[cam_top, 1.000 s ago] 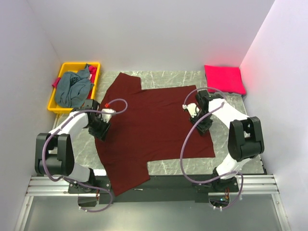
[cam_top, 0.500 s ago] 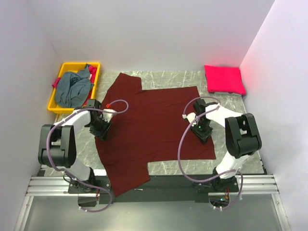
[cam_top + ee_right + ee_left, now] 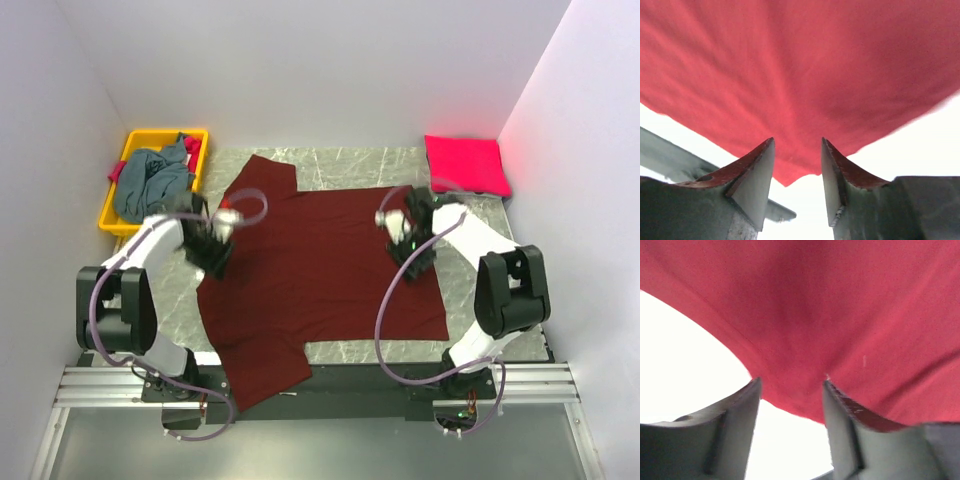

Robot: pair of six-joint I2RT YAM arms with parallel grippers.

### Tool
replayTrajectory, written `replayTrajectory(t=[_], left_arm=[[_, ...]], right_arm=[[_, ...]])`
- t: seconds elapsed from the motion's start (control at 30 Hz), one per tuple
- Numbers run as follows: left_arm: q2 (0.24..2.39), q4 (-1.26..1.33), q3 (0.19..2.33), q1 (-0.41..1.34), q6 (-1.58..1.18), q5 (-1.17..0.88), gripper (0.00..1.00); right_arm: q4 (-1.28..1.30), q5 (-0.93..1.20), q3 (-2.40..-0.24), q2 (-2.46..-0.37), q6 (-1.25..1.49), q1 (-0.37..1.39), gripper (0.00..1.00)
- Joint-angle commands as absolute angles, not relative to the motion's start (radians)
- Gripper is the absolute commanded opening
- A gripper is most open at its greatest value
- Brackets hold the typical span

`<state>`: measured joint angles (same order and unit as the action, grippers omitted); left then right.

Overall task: Fold and stack the t-shirts
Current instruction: Flatten the tshirt out, then fold the tshirt

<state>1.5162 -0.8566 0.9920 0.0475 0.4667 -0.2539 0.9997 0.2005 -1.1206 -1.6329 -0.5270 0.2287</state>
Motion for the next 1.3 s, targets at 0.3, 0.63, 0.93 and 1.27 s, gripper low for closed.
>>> replayTrajectory(t=[0.3,0.63,0.93,1.27], left_arm=[[1.889,-0.585,1.814,0.048,0.16,-0.436,0.84],[2.199,-0.263,2.042,0.048,-0.047,-0.341,0.86],[2.423,-0.213,2.213,0.048,-0.098,-0.258,0.85],[2.56,-0.179,2.272,0.048,-0.049,-0.203,0.86]], right_arm=[[0.832,0.249,-1.785,-1.915,-0.282,0.098,0.56],[0.733,0.169,-2.103,-2.241,-0.16,0.051,0.52],[0.696,0.084,-2.249,-2.419,-0.084,0.049,0.52],[0.686,0.083,-2.244,-2.485,-0.072,0.046,0.52]])
